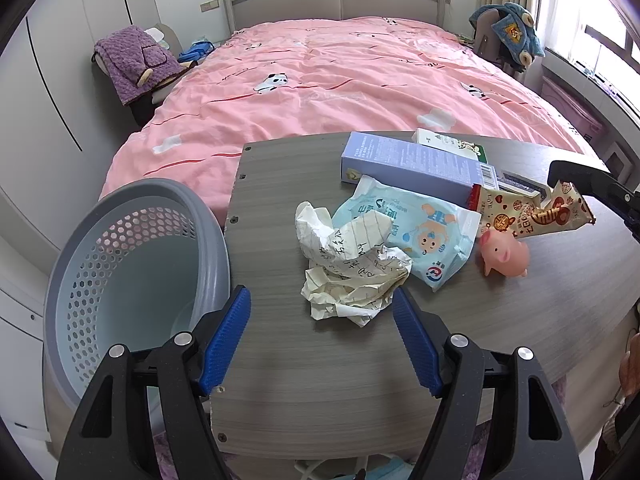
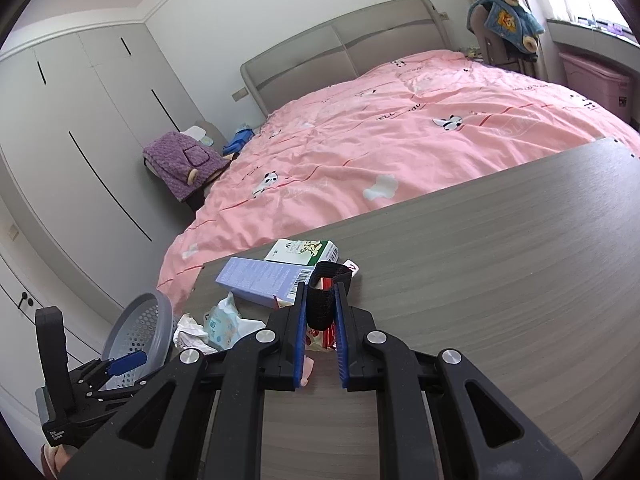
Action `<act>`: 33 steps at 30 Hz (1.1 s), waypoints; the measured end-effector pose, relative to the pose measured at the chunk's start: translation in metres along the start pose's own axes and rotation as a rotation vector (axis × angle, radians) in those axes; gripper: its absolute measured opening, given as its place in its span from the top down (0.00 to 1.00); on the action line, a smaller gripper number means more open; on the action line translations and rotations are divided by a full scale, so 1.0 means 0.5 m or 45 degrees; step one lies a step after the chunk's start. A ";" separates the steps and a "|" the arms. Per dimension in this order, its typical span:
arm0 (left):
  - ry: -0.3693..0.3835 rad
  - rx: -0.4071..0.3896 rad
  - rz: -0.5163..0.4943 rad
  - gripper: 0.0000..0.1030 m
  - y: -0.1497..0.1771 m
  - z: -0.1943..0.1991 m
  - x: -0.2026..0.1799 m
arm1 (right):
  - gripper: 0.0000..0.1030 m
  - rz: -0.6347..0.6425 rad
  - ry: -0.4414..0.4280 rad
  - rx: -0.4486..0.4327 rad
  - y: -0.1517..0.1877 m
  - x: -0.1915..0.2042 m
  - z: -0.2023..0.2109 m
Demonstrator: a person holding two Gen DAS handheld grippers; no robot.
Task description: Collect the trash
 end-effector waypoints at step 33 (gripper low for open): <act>0.033 0.010 -0.017 0.32 -0.001 -0.003 -0.011 | 0.88 -0.066 0.133 -0.029 0.003 -0.086 0.022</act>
Point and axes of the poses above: each gripper's, at about its wrist camera, not at the fingertips, and z roughly against the way its jaws point, x to its left, y to its underside, the point moved 2 cm from there along -z, roughly the way its jaws point, and after that the axes turned 11 degrees about y, right-handed, at the moved point
